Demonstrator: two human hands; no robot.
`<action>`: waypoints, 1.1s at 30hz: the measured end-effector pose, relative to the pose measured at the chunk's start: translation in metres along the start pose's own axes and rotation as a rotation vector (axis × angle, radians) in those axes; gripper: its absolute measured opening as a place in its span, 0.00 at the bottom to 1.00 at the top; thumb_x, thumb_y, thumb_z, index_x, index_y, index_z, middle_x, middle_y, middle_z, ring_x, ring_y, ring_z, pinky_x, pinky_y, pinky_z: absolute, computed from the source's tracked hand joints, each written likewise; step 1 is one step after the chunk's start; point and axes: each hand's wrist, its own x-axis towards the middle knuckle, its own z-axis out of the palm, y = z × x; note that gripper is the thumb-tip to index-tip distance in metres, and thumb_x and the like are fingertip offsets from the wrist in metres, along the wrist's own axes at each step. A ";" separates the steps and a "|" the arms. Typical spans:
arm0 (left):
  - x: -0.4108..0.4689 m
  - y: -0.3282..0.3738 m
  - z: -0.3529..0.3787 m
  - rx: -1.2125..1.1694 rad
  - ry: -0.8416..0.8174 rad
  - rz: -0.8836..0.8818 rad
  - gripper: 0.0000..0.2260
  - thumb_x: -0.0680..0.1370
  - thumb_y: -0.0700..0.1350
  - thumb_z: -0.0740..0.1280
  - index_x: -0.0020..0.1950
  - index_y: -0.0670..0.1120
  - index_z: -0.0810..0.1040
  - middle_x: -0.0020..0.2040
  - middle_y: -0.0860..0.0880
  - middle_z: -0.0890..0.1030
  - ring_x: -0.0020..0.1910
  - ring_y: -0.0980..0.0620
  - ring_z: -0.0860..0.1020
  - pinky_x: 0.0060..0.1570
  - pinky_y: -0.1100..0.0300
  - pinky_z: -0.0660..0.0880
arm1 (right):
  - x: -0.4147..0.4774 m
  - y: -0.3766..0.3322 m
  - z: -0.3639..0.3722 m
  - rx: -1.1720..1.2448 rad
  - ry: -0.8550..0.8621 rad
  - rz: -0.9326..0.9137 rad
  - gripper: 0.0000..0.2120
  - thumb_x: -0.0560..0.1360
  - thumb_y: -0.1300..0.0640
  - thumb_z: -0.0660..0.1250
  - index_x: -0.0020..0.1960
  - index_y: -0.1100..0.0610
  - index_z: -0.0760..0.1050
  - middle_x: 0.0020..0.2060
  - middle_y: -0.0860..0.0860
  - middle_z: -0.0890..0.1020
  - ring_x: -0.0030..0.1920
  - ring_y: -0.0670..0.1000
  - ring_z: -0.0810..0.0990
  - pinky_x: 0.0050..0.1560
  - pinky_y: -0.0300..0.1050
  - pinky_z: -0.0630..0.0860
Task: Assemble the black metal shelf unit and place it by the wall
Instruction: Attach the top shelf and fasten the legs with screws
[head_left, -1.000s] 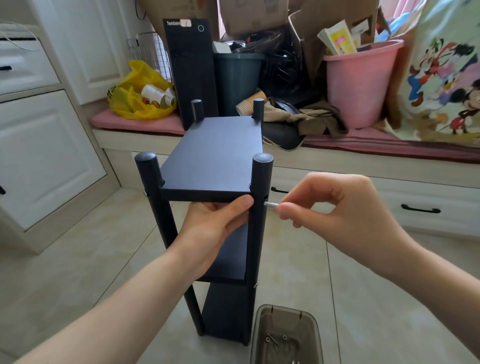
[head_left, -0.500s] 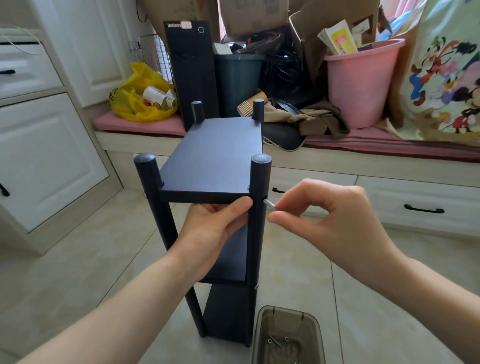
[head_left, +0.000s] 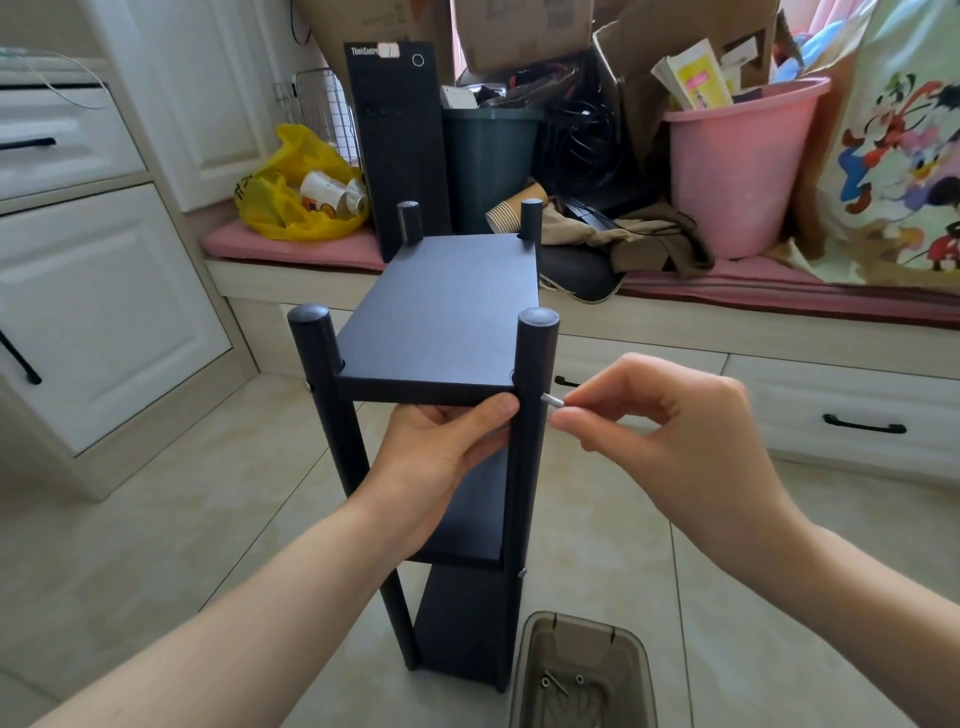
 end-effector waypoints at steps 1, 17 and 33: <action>0.000 0.000 0.000 0.003 -0.003 0.002 0.20 0.73 0.43 0.70 0.63 0.38 0.79 0.57 0.41 0.85 0.58 0.45 0.84 0.54 0.57 0.81 | 0.001 0.000 0.001 0.001 0.002 0.001 0.05 0.68 0.56 0.78 0.40 0.54 0.83 0.33 0.41 0.83 0.37 0.45 0.83 0.43 0.37 0.79; 0.001 0.001 0.001 -0.001 -0.005 0.007 0.21 0.72 0.43 0.71 0.64 0.38 0.79 0.57 0.42 0.85 0.58 0.44 0.84 0.54 0.56 0.81 | 0.006 0.002 0.010 0.023 0.011 0.043 0.06 0.67 0.58 0.79 0.41 0.57 0.83 0.32 0.45 0.84 0.33 0.44 0.83 0.39 0.35 0.79; 0.000 0.002 0.001 0.016 0.003 0.002 0.19 0.72 0.43 0.70 0.62 0.40 0.80 0.56 0.43 0.85 0.56 0.45 0.84 0.52 0.57 0.81 | 0.009 0.001 0.009 0.102 -0.037 0.120 0.05 0.68 0.60 0.78 0.40 0.57 0.82 0.30 0.49 0.84 0.31 0.46 0.84 0.39 0.35 0.79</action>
